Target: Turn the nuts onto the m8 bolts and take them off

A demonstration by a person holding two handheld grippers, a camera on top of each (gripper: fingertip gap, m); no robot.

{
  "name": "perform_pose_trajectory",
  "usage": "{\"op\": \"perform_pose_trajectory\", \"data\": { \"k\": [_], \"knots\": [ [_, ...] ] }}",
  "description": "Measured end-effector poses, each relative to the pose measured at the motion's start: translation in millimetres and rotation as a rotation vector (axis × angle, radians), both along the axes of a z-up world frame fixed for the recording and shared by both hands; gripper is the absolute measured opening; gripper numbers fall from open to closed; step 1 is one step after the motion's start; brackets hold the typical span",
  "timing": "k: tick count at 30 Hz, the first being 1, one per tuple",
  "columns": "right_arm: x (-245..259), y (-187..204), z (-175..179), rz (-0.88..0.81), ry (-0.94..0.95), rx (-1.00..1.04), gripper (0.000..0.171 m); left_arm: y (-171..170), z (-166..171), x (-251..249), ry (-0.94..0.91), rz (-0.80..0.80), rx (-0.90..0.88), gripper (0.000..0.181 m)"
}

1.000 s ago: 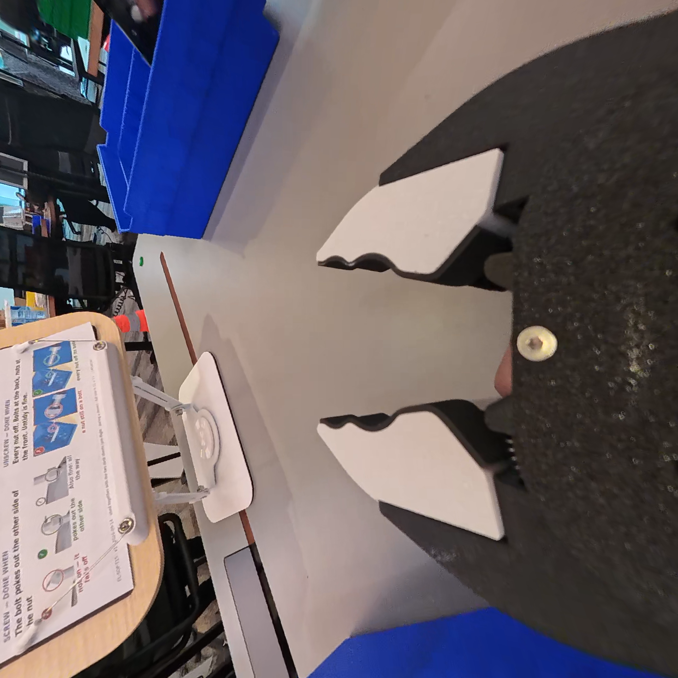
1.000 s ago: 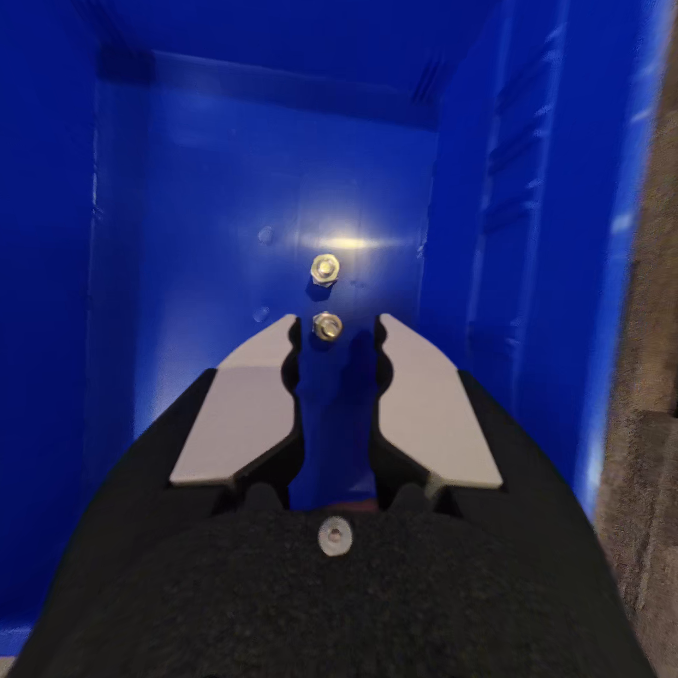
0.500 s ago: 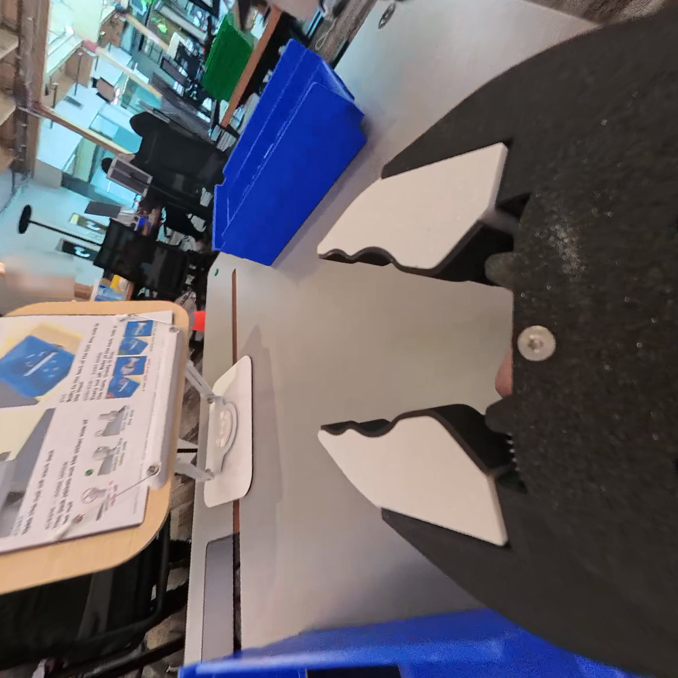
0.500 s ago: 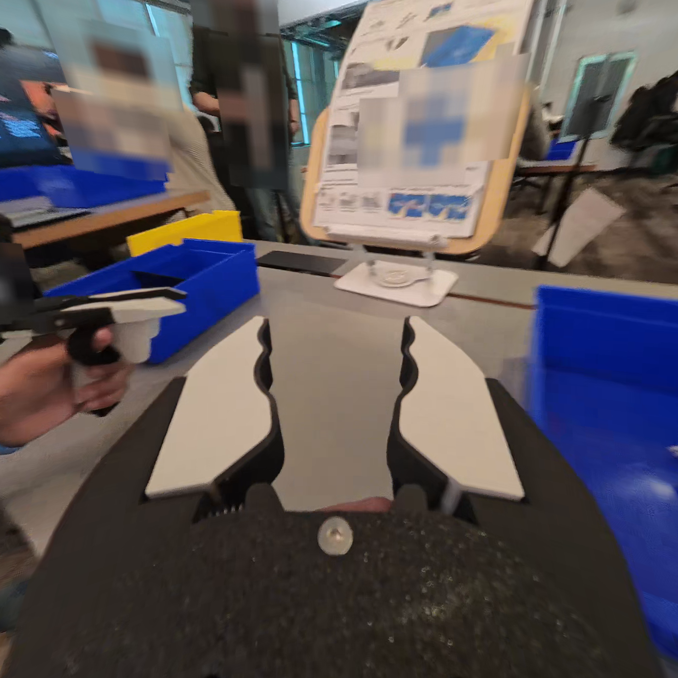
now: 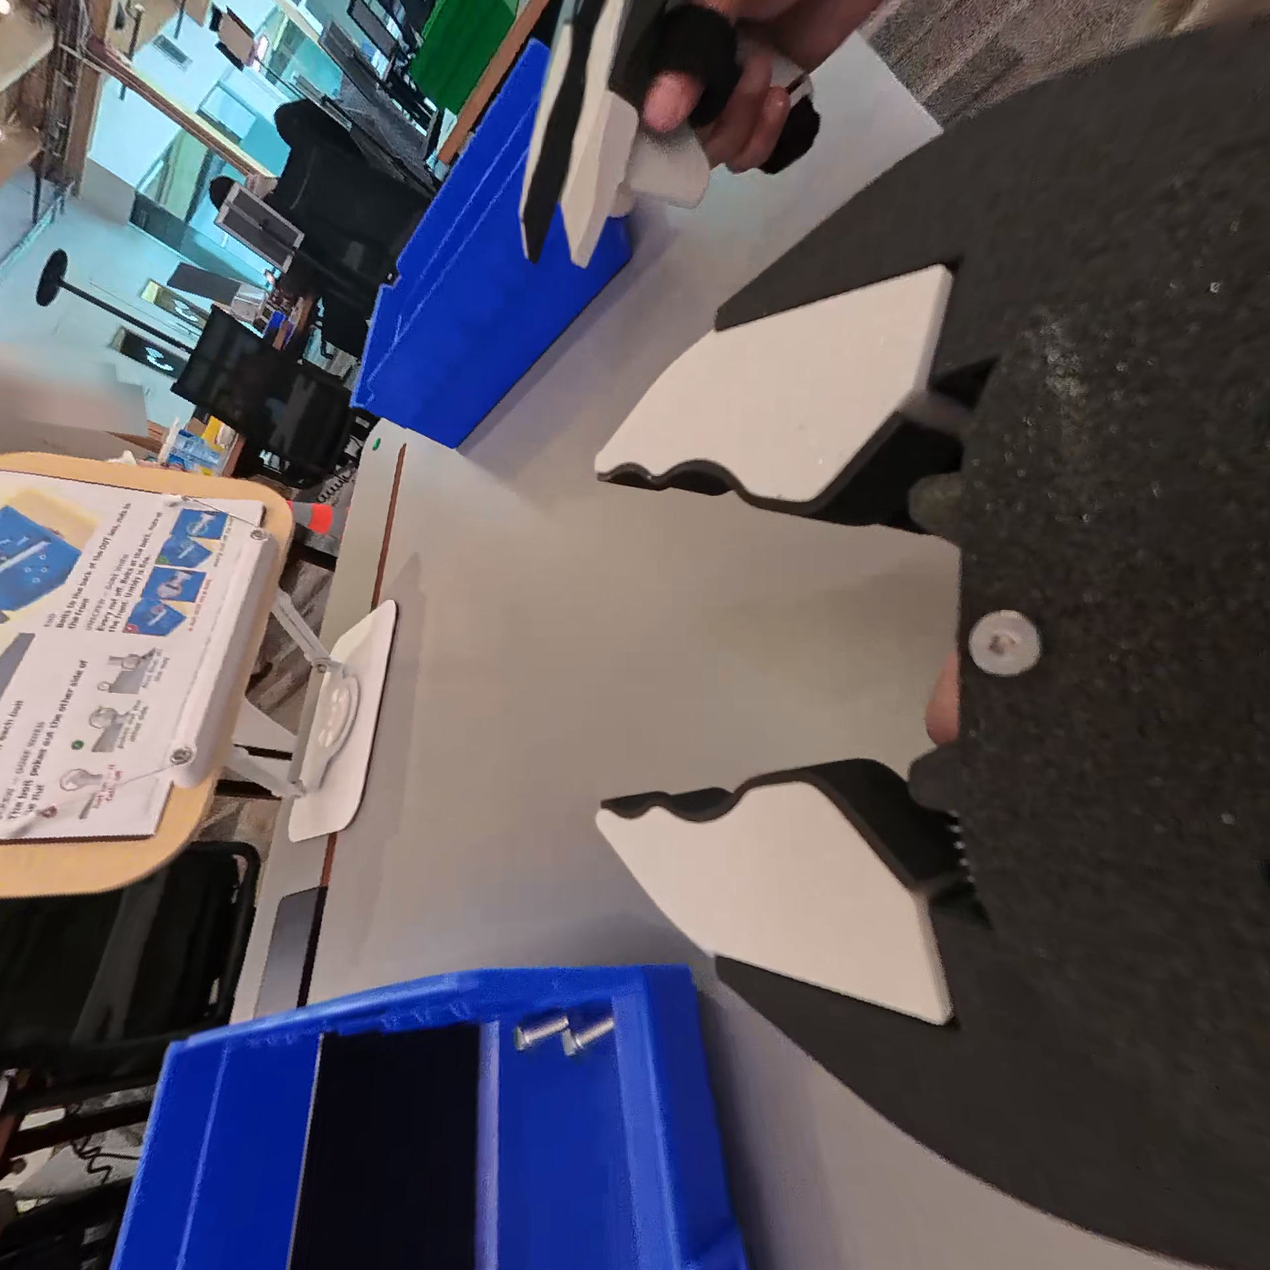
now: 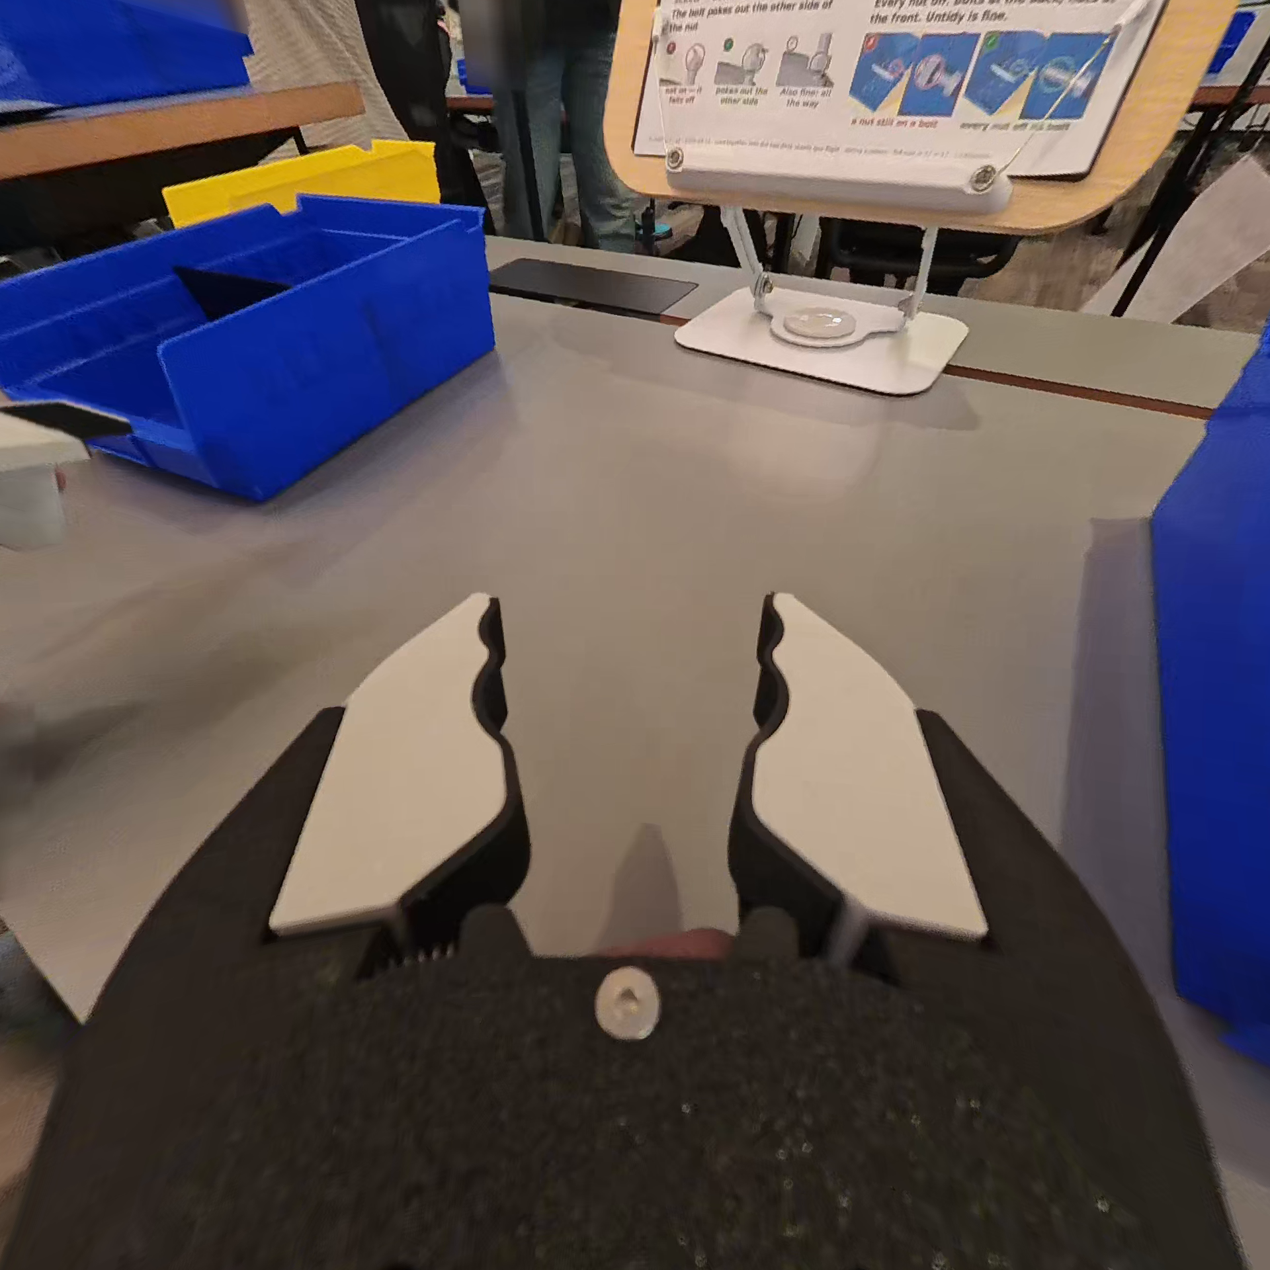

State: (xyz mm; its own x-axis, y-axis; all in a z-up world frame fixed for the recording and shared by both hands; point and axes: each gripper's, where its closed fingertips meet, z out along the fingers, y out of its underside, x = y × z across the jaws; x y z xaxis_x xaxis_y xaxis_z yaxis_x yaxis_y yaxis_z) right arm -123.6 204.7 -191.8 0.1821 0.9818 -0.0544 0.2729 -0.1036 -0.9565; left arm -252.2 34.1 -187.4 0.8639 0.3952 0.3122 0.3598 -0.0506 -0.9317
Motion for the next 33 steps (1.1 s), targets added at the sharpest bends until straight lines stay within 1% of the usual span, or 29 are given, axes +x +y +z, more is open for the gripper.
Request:
{"op": "perform_pose_trajectory", "data": {
  "k": [6, 9, 11, 14, 16, 17, 19, 21, 23, 26, 29, 33],
  "knots": [
    [-15, 0, 7, 0.012, 0.001, 0.013, 0.068, -6, -6, -6, -0.026, 0.001, -0.015, 0.081],
    [-22, -1, 5, 0.028, -0.020, 0.026, 0.065, -7, -8, -8, -0.047, -0.025, -0.017, 0.079],
    [-26, 0, 3, 0.024, -0.034, 0.043, 0.065, -10, -2, -10, -0.052, -0.066, -0.016, 0.077],
    [-32, 3, 0, 0.036, -0.045, 0.038, 0.064, -21, 25, -19, -0.012, -0.175, -0.034, 0.077],
    [-36, 7, -1, 0.038, -0.046, 0.026, 0.063, -32, 50, -40, 0.057, -0.227, -0.078, 0.074],
    [-38, 9, -1, 0.041, -0.048, 0.020, 0.063, -36, 63, -50, 0.106, -0.269, -0.111, 0.070],
    [-40, 14, -1, 0.041, -0.053, 0.021, 0.063, -39, 77, -80, 0.195, -0.332, -0.253, 0.069],
    [-42, 19, -1, 0.037, -0.059, 0.028, 0.062, -36, 83, -115, 0.278, -0.394, -0.403, 0.067],
    [-44, 24, -2, 0.032, -0.064, 0.024, 0.062, -26, 80, -151, 0.307, -0.451, -0.540, 0.068],
    [-47, 28, -2, 0.025, -0.065, 0.008, 0.061, -6, 64, -192, 0.296, -0.551, -0.689, 0.066],
    [-48, 32, -3, 0.020, -0.080, 0.017, 0.060, 18, 49, -228, 0.301, -0.612, -0.766, 0.063],
    [-47, 41, -5, 0.006, -0.131, 0.066, 0.060, 37, 11, -246, 0.253, -0.759, -0.861, 0.060]
  ]
}}
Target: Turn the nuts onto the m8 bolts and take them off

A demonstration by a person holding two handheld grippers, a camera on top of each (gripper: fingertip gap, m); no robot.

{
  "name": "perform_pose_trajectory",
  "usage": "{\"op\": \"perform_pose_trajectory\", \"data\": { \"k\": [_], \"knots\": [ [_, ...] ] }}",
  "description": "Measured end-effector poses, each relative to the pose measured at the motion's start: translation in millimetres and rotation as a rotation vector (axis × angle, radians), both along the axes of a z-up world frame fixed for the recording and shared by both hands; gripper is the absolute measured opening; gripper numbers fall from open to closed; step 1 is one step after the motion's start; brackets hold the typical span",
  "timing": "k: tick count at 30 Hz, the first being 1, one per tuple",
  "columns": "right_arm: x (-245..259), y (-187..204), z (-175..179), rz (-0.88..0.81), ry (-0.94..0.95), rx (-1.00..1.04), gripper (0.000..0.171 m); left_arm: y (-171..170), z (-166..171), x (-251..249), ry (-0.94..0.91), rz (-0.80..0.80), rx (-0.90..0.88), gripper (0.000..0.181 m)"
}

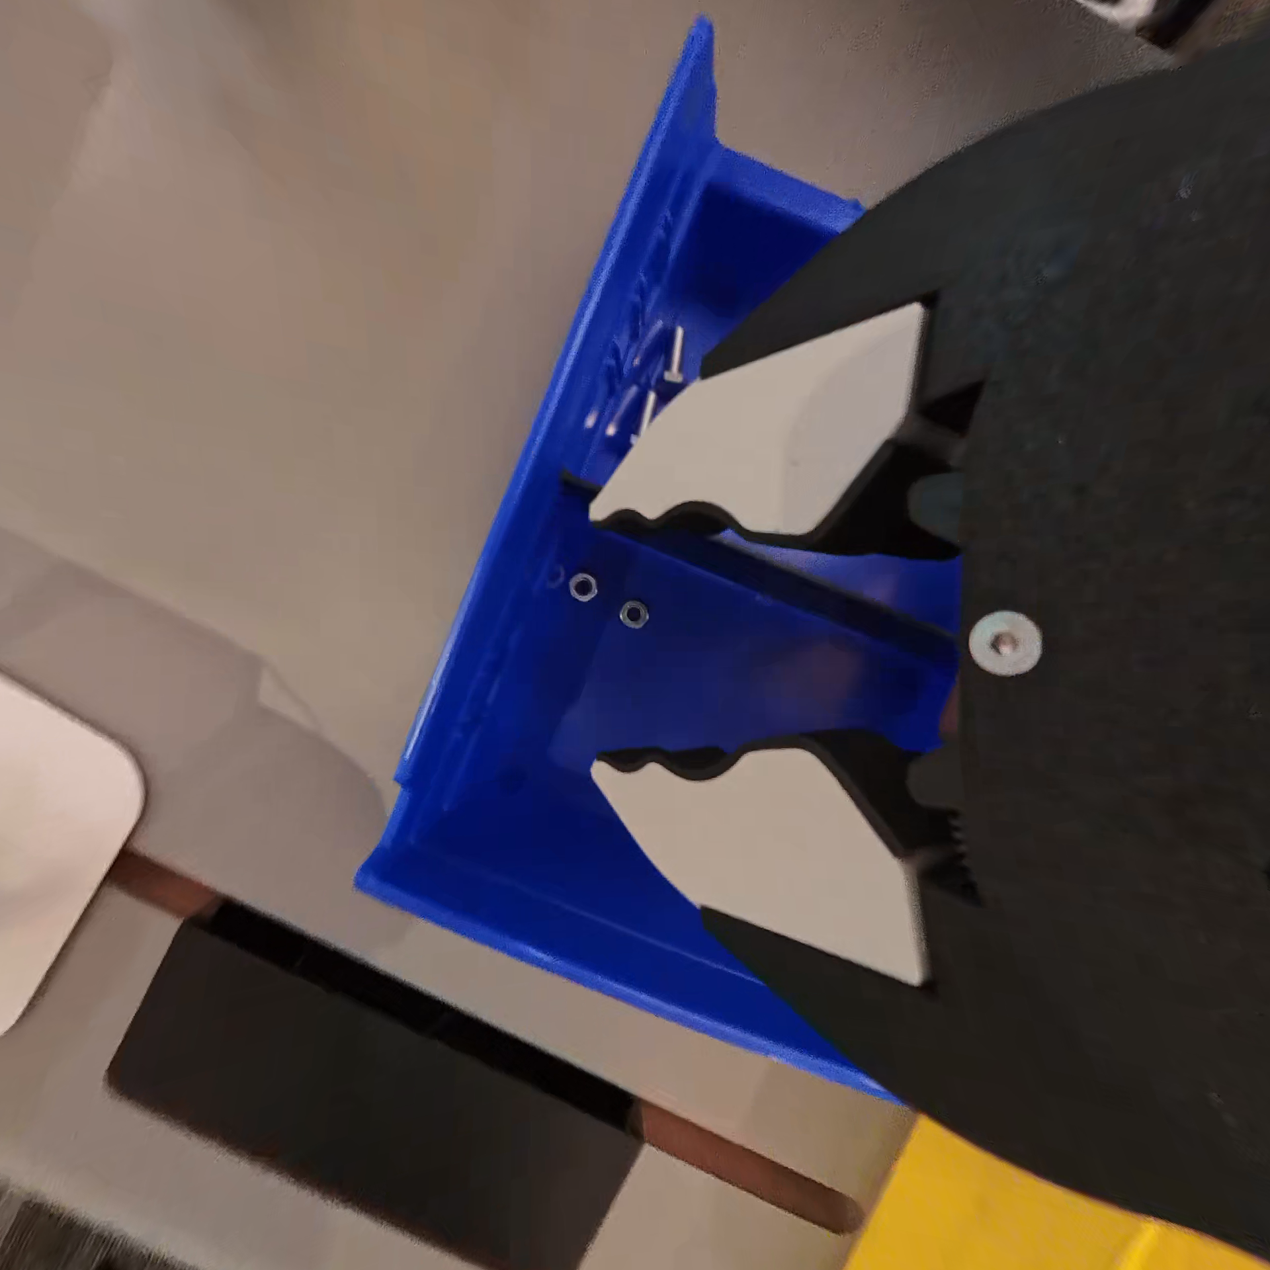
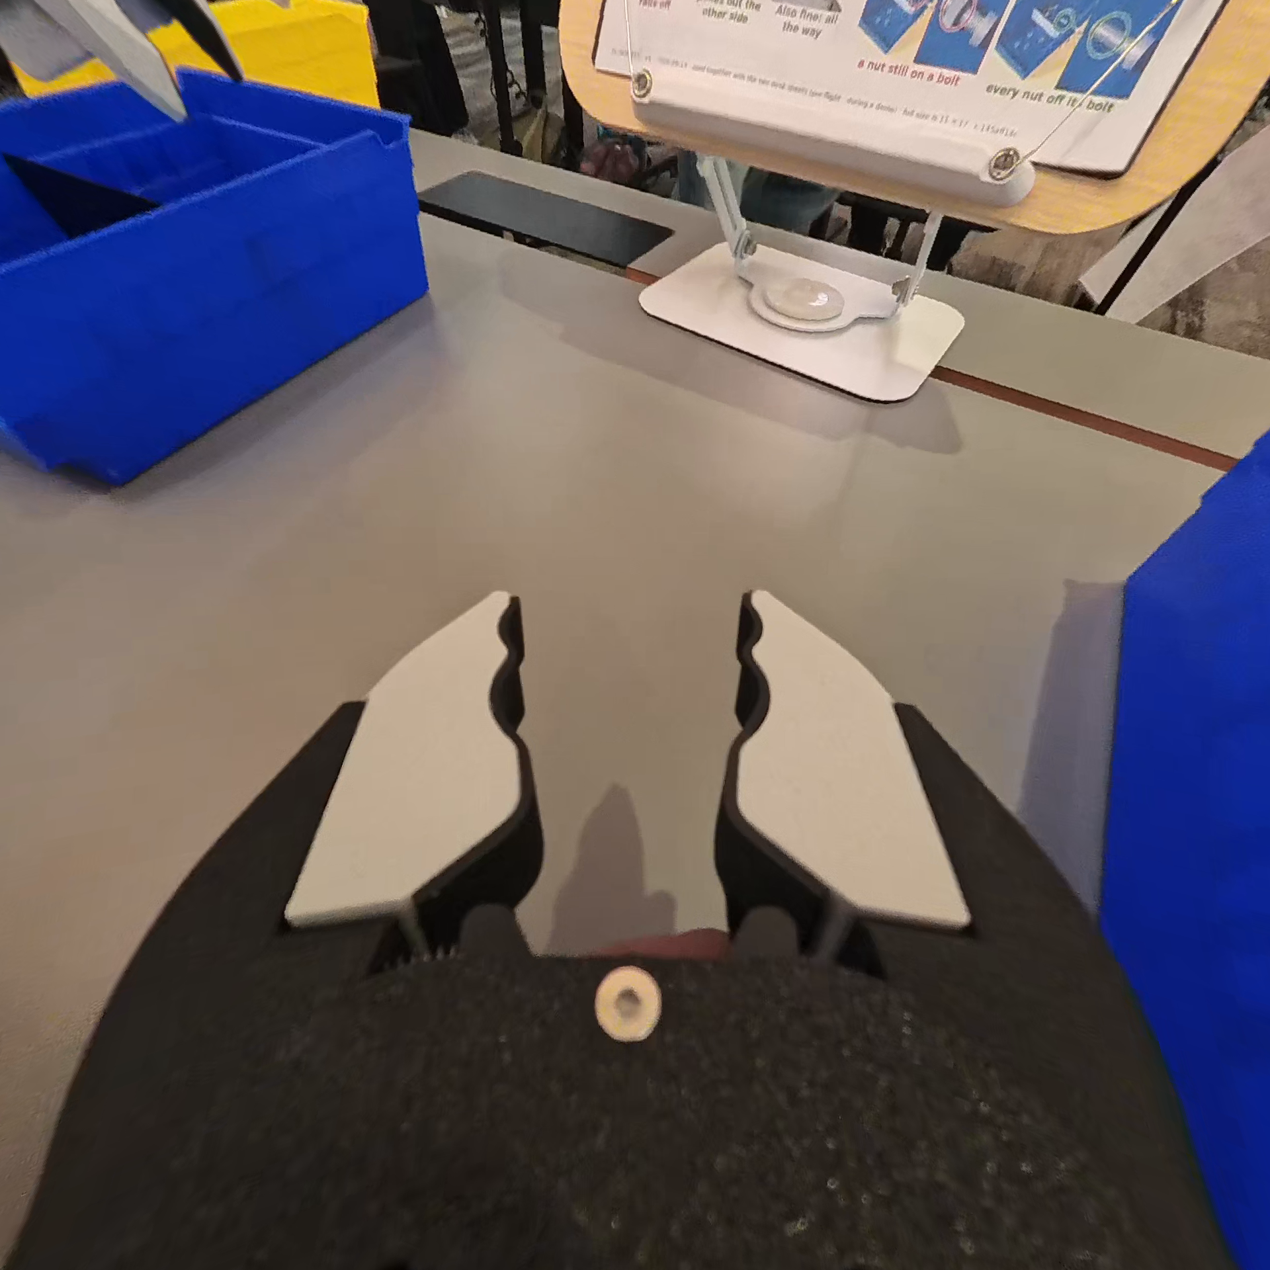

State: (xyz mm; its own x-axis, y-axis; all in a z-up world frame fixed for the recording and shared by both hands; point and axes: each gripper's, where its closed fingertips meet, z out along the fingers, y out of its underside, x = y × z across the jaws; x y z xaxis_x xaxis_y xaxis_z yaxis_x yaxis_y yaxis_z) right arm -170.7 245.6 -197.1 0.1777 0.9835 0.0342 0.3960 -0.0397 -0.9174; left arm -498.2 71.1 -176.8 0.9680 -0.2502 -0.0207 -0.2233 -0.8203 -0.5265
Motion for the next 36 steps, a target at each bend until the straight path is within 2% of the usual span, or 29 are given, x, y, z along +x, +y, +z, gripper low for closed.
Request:
{"op": "perform_pose_trajectory", "data": {
  "k": [5, 13, 26, 32, 36],
  "knots": [
    [0, 11, 2, -0.018, -0.033, 0.030, 0.058, 13, -44, -2, 0.007, -0.125, -0.132, 0.060],
    [-13, 12, -3, -0.010, -0.058, 0.017, 0.057, 6, -79, 9, -0.029, -0.287, -0.233, 0.057],
    [-24, 6, -11, 0.012, -0.091, 0.021, 0.057, 6, -93, 21, -0.176, -0.395, -0.251, 0.051],
    [-23, 8, -10, 0.009, -0.091, 0.021, 0.056, 5, -105, 17, -0.119, -0.432, -0.275, 0.057],
    [-24, 8, -10, 0.011, -0.089, 0.013, 0.056, 7, -106, 17, -0.105, -0.445, -0.272, 0.051]
  ]
}}
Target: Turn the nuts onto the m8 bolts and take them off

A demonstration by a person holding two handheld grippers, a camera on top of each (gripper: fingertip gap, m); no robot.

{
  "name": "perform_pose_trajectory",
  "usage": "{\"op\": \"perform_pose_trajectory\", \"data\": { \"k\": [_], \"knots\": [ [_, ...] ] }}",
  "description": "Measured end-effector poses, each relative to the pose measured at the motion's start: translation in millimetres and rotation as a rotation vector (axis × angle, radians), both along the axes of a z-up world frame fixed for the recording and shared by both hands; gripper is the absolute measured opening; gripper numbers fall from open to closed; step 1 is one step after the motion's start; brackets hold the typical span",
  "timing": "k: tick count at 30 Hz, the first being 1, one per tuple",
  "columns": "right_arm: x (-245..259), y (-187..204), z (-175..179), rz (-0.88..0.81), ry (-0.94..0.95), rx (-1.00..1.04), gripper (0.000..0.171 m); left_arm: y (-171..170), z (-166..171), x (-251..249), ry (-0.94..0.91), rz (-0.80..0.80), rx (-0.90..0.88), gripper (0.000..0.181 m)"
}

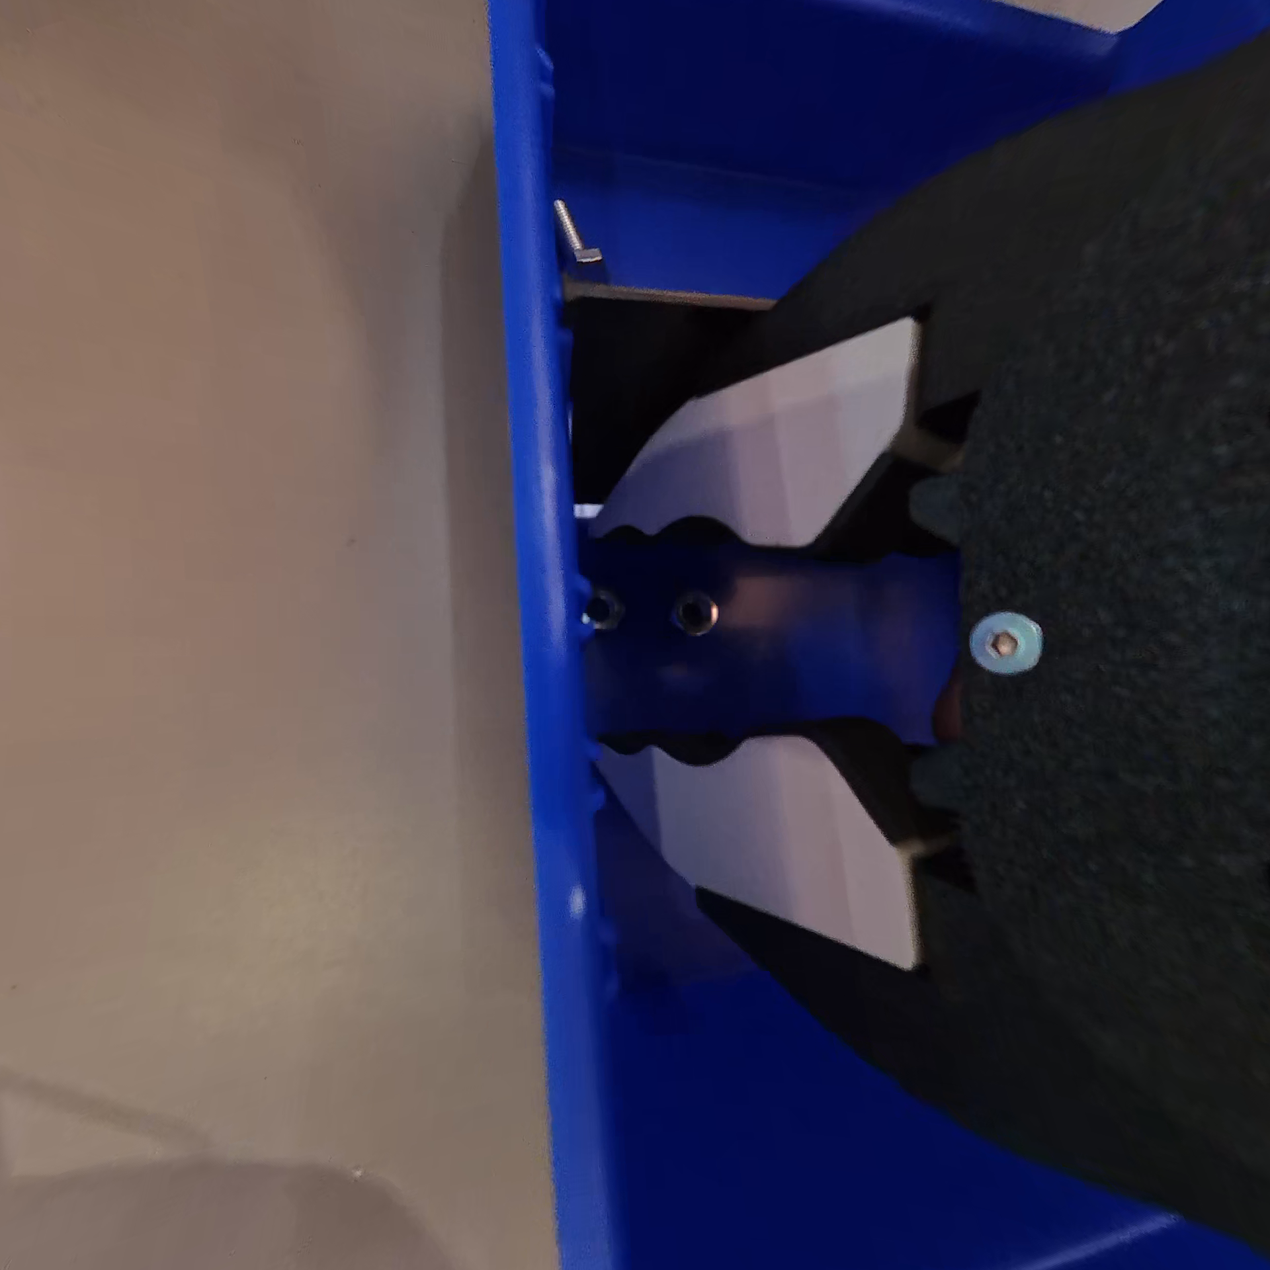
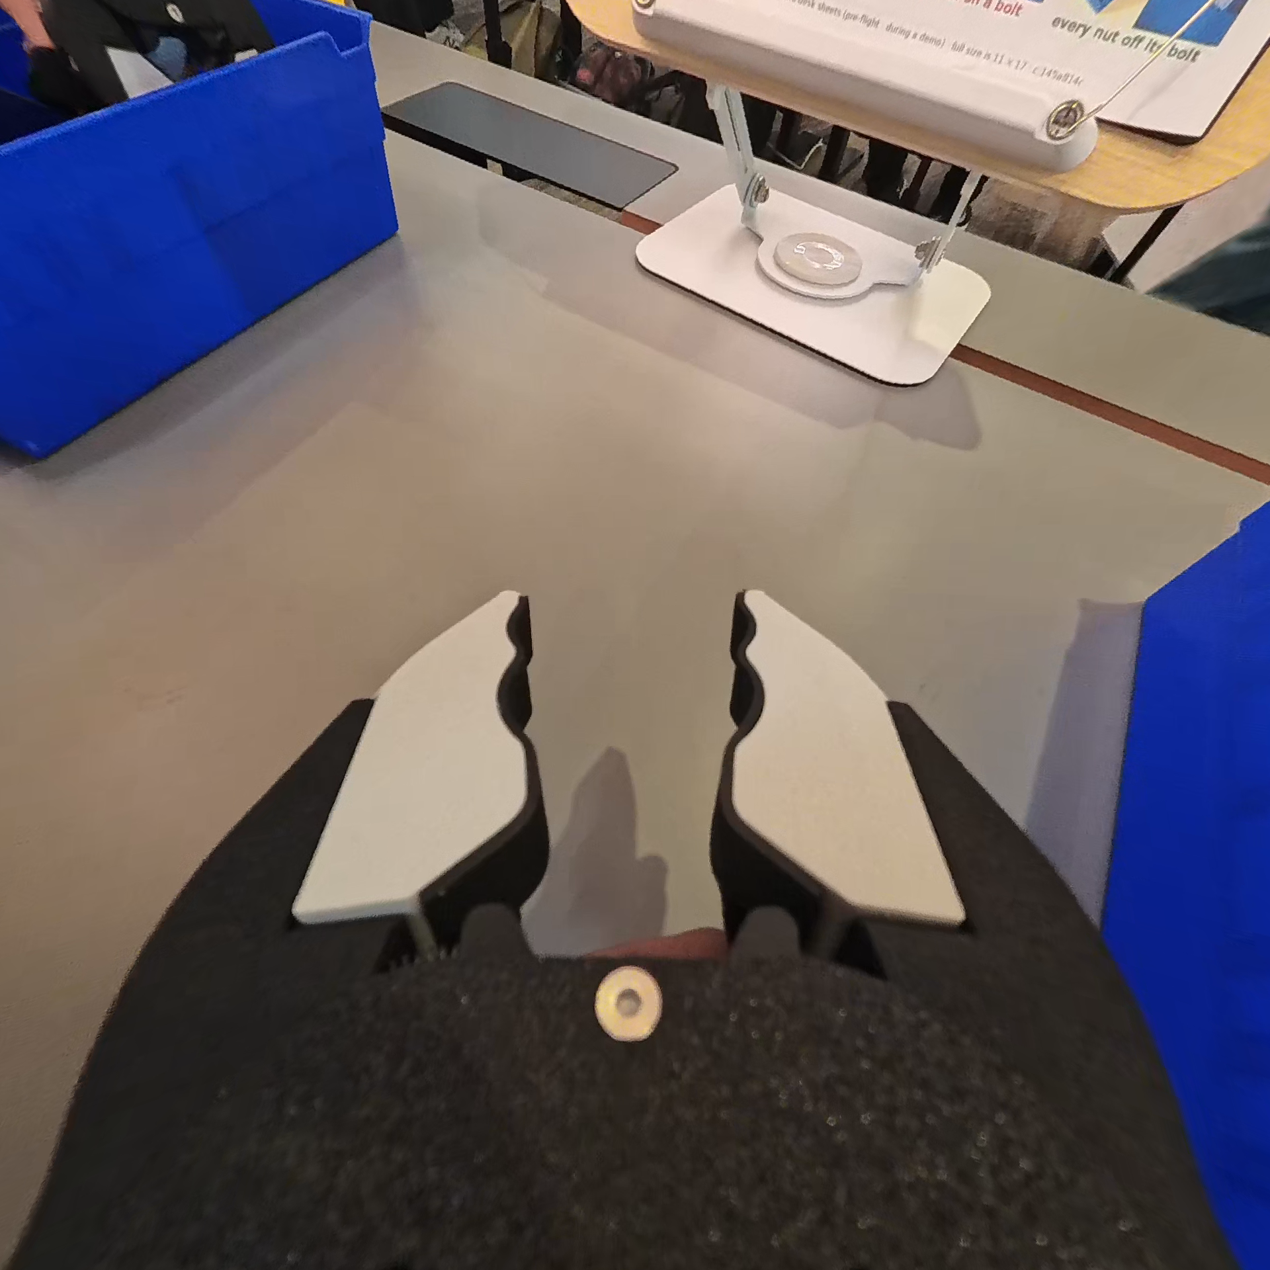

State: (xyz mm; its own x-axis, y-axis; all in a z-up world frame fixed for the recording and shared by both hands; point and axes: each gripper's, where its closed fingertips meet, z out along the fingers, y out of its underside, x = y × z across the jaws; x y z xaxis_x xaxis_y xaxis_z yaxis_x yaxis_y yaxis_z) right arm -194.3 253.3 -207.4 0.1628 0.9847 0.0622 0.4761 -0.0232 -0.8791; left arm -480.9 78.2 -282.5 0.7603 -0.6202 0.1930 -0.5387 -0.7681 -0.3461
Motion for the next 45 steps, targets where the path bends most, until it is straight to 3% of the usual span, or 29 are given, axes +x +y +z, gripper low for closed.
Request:
{"op": "perform_pose_trajectory", "data": {
  "k": [5, 9, 21, 28, 38, 45],
  "knots": [
    [2, 0, -1, -0.001, -0.005, 0.000, 0.055, 4, -2, 8, -0.038, -0.031, 0.078, 0.014],
    [3, 1, -1, -0.003, -0.004, -0.005, 0.055, 2, -2, 15, -0.075, -0.034, 0.068, 0.006],
    [-1, -2, 3, 0.008, -0.004, -0.001, 0.053, -7, -2, 1, 0.003, -0.022, 0.096, 0.004],
    [0, 0, 0, 0.002, -0.017, 0.005, 0.051, -6, 14, 10, -0.069, -0.030, 0.135, 0.005],
    [-4, 16, -8, -0.025, -0.064, 0.007, 0.051, -11, 10, 8, -0.052, -0.073, 0.050, 0.031],
    [-8, 20, -14, -0.031, -0.084, 0.003, 0.051, -13, -1, 3, -0.006, -0.099, 0.040, 0.036]
  ]
}}
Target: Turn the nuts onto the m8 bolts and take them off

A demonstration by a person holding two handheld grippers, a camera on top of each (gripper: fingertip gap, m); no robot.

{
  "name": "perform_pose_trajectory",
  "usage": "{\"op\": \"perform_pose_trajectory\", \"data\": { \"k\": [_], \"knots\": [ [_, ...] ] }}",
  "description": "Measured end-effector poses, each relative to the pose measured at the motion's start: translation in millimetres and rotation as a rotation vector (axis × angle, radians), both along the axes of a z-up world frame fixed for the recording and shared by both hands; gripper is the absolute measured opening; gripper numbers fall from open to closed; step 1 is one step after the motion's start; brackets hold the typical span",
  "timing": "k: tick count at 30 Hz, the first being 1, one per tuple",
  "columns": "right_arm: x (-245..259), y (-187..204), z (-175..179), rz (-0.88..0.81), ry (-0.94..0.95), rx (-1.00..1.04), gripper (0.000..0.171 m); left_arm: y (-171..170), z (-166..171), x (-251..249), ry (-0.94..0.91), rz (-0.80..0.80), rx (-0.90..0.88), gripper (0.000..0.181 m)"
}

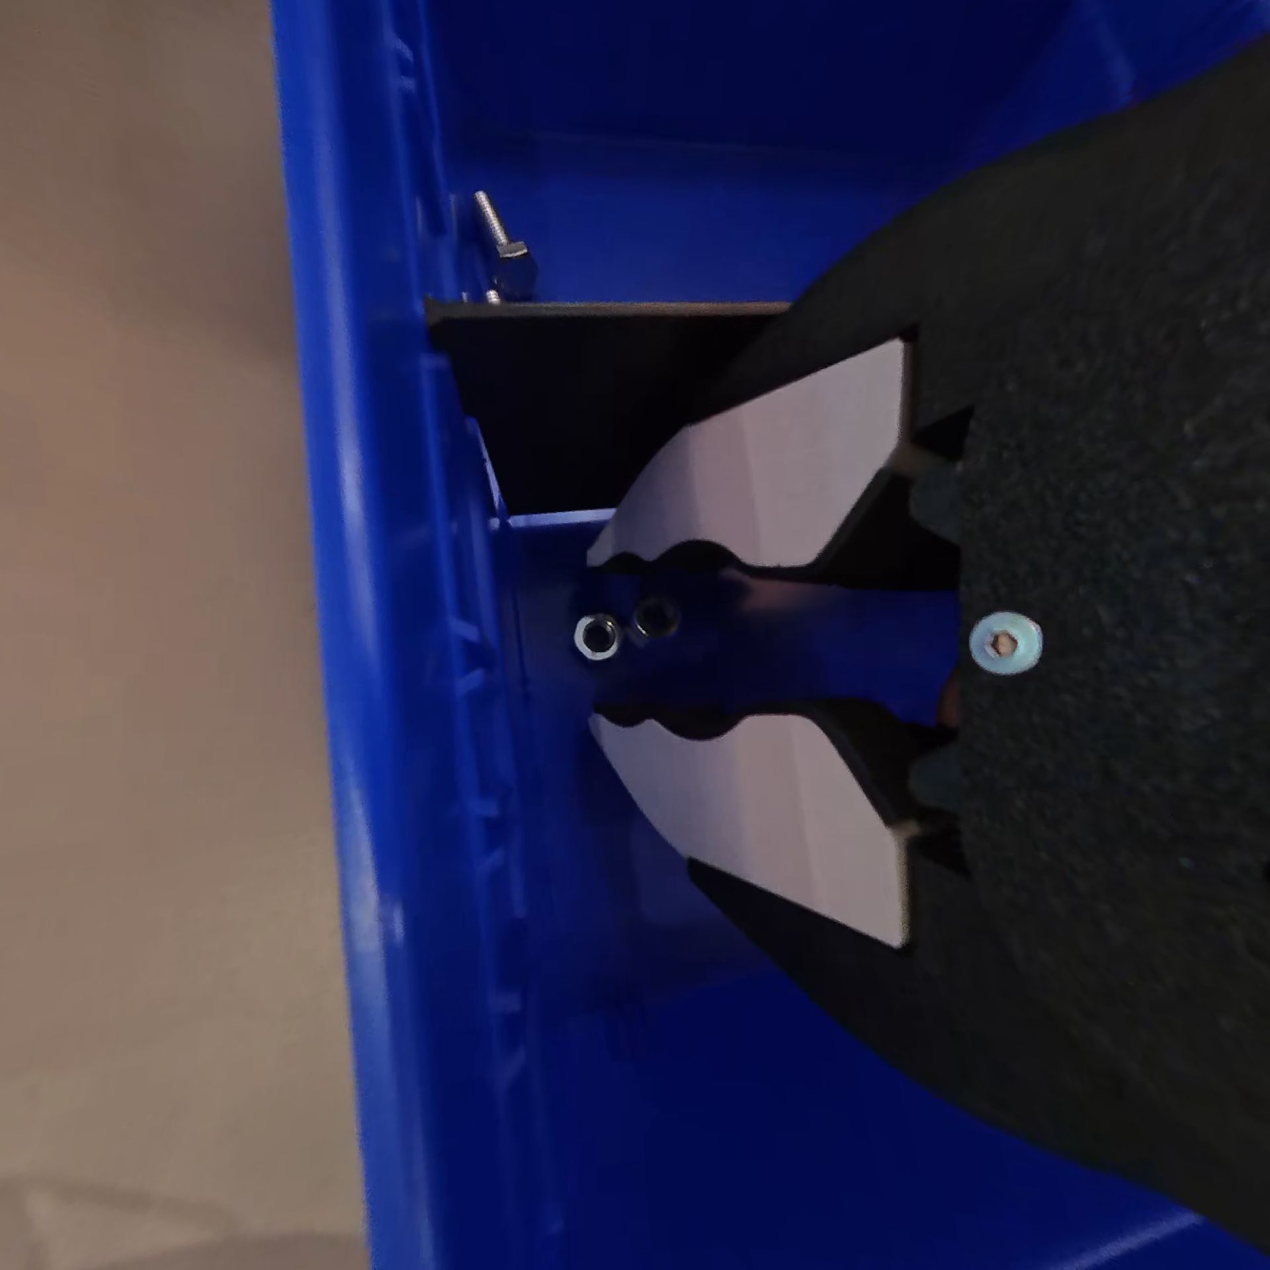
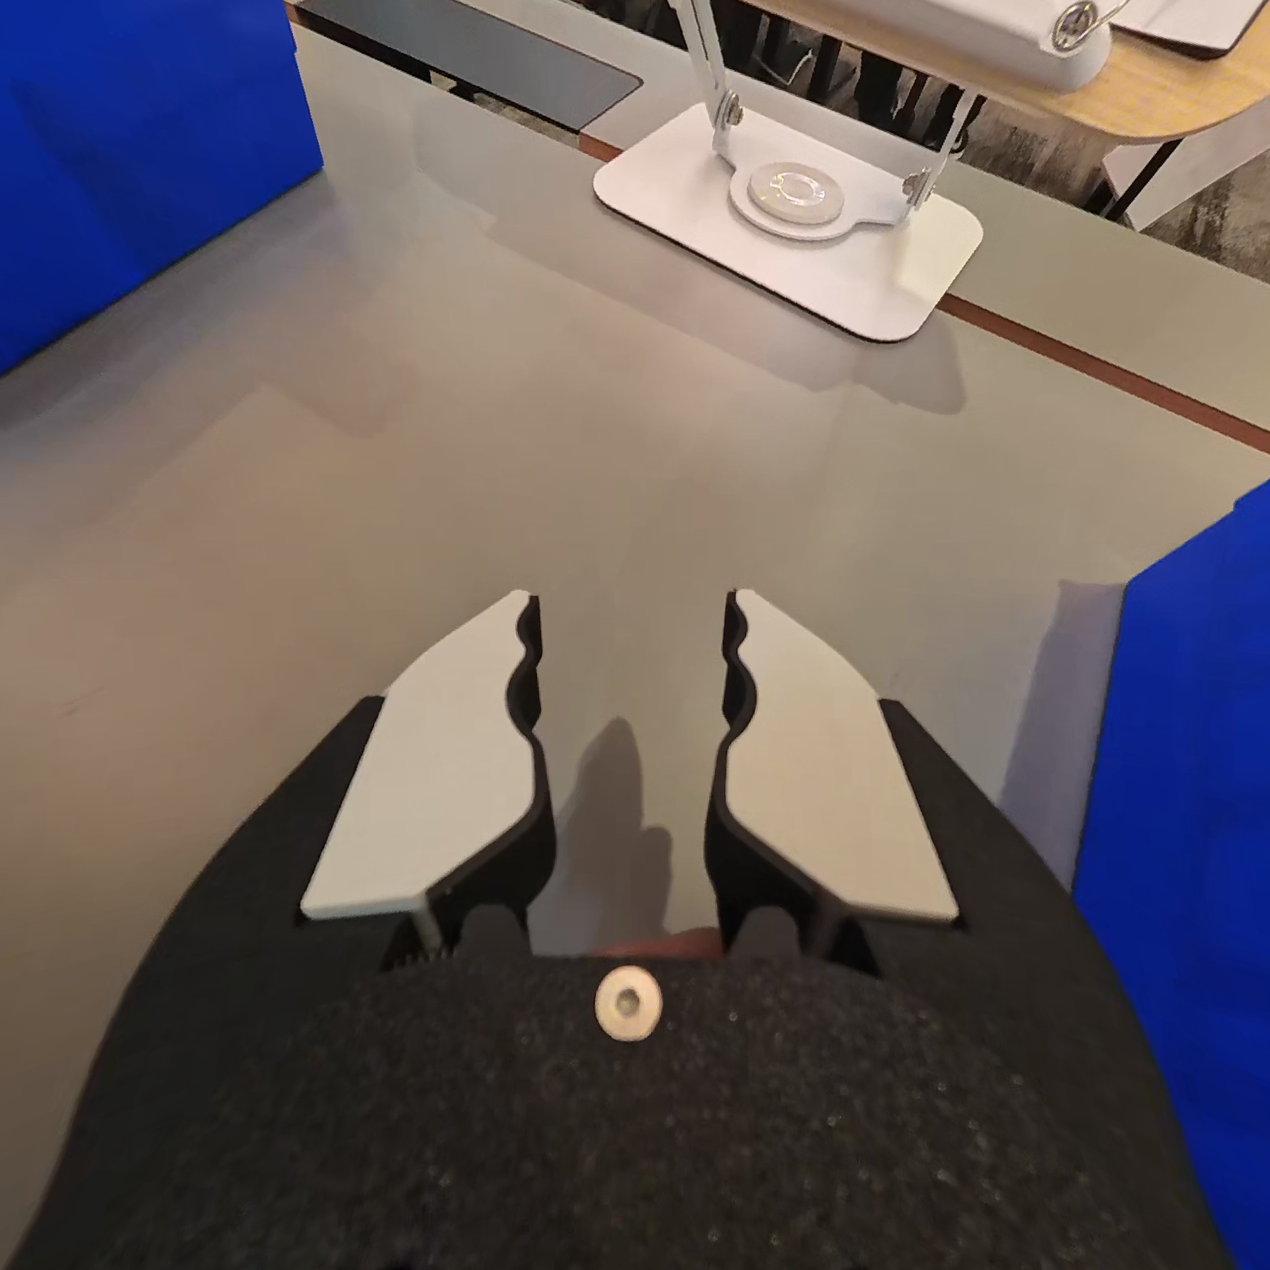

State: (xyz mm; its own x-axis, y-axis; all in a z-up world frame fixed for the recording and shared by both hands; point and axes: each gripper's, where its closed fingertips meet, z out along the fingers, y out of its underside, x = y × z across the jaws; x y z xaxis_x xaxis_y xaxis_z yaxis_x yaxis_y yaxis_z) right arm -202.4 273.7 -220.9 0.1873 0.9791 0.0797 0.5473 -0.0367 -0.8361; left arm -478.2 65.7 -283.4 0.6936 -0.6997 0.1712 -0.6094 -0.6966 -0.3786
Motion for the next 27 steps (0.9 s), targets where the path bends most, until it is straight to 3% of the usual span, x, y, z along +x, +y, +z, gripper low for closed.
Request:
{"op": "perform_pose_trajectory", "data": {
  "k": [5, 7, 18, 22, 27],
  "knots": [
    [-4, 0, 0, 0.009, -0.003, 0.004, 0.050, 2, -2, -2, 0.041, -0.008, 0.059, 0.031],
    [-5, -1, 0, 0.011, -0.001, 0.002, 0.050, 2, -3, -3, 0.062, -0.024, 0.091, 0.015],
    [-1, -8, 11, 0.014, 0.024, 0.013, 0.050, 7, -2, -9, 0.130, 0.000, 0.136, 0.014],
    [3, -10, 23, 0.023, 0.051, 0.028, 0.049, 15, 25, -15, 0.129, 0.074, 0.233, 0.014],
    [0, -12, 35, 0.056, 0.091, 0.028, 0.048, 17, 98, -18, 0.182, 0.239, 0.515, 0.014]
  ]
}}
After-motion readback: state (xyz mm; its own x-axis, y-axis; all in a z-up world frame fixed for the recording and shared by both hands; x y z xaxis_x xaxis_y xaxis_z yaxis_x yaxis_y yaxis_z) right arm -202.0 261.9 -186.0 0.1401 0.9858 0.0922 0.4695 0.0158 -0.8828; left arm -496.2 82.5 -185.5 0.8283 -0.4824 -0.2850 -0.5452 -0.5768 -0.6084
